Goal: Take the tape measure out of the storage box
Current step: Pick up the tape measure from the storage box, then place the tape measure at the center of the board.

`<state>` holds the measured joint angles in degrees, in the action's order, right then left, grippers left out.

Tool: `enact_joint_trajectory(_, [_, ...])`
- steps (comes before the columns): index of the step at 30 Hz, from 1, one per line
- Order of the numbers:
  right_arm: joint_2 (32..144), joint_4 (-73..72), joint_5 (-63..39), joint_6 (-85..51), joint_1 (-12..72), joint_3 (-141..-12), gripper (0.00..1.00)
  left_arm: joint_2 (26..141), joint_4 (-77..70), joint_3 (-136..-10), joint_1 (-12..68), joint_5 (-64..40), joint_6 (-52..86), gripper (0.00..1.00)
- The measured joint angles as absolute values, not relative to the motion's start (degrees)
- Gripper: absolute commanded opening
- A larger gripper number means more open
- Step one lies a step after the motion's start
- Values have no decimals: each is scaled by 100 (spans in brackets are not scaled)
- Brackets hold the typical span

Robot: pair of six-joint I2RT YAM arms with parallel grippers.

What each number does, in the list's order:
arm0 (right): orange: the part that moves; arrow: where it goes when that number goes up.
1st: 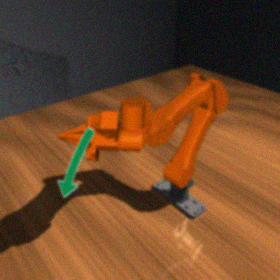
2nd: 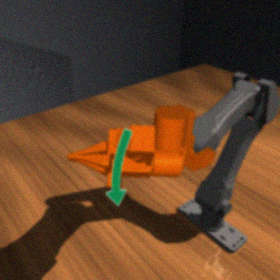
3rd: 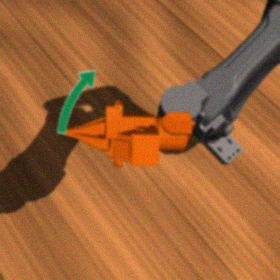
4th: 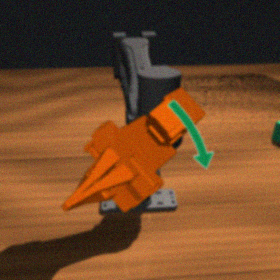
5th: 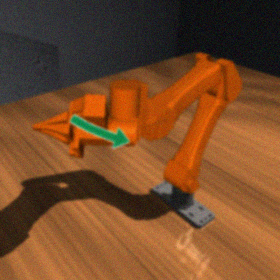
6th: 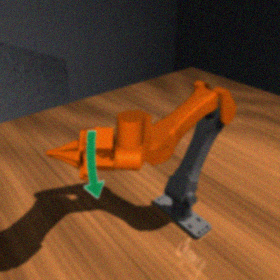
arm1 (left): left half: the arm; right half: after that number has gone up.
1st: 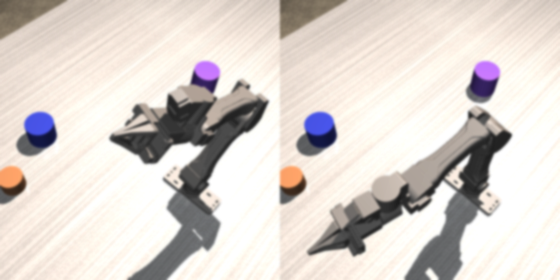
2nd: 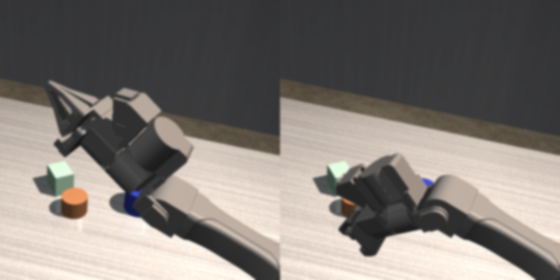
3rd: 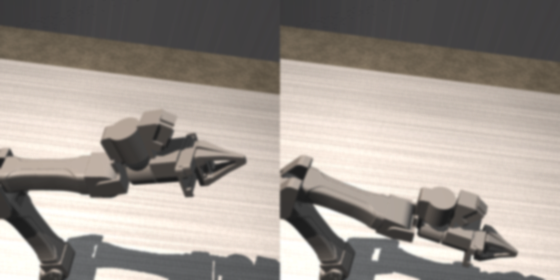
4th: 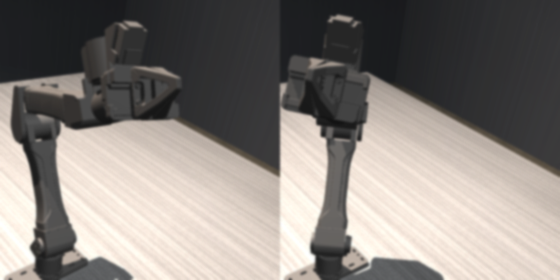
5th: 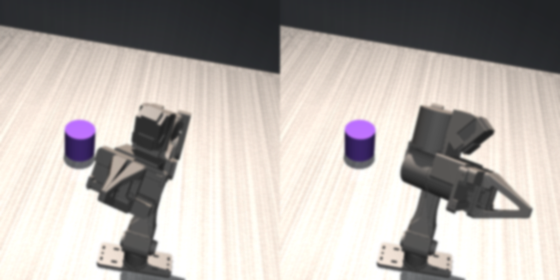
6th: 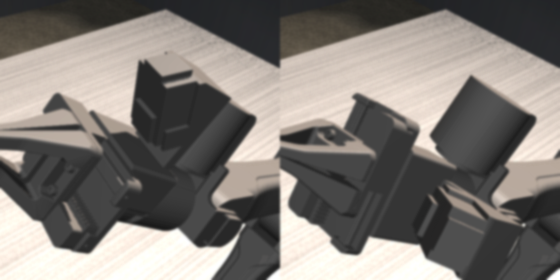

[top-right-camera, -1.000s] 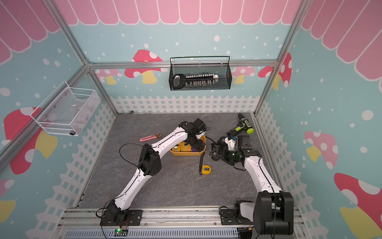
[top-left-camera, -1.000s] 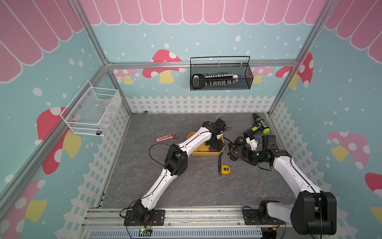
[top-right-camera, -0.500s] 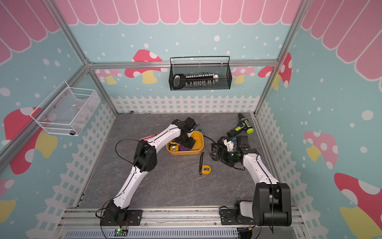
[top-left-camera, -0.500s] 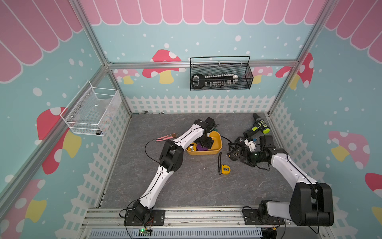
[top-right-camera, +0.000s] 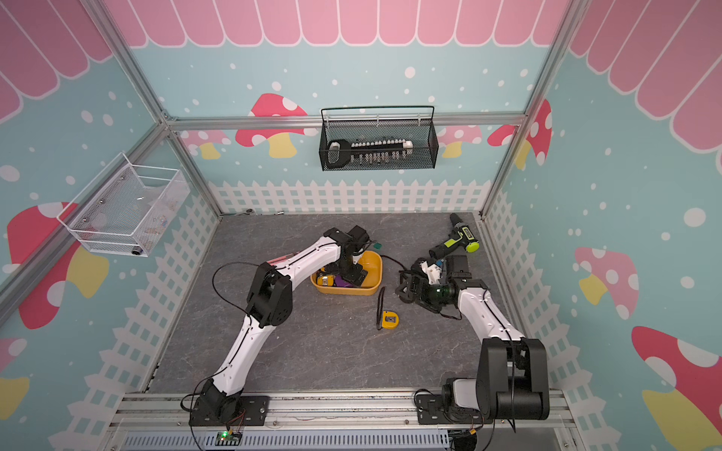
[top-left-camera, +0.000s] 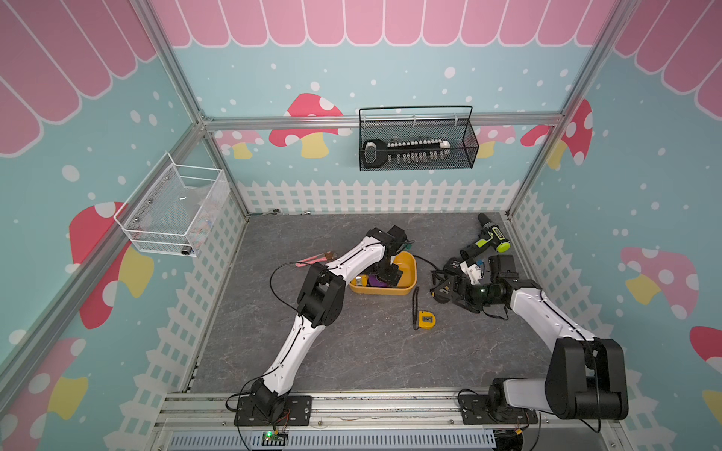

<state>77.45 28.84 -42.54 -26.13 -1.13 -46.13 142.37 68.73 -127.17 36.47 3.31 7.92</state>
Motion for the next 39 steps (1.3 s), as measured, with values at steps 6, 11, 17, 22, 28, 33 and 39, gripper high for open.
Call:
enact_joint_trajectory(6, [7850,2755,-4313,-2617,-108,-4613,99,14204,6851,-12672,3660,296,714,77])
enact_joint_trajectory(11, [7878,2628,-4329,-2620,-108,-4613,99,14206,6851,-12678,3677,276,663,55])
enact_joint_trajectory(17, [7926,2296,-4569,-2670,-47,-4582,99,14204,6890,-12798,3640,56,718,49])
enact_joint_trajectory(22, [8012,1577,-4711,-2801,506,-4578,99,14055,6873,-13087,3450,-552,1293,49])
enact_joint_trajectory(28, [8534,-202,-4569,-3371,1271,-4515,99,13489,6670,-13408,3094,-1219,2093,51])
enact_joint_trajectory(33, [9006,-1752,-4379,-3868,1673,-4453,99,13183,6440,-13421,3035,-2073,2554,51])
enact_joint_trajectory(39, [9365,-3218,-4040,-4281,1938,-4451,96,13170,6294,-12999,3118,-2512,2814,51])
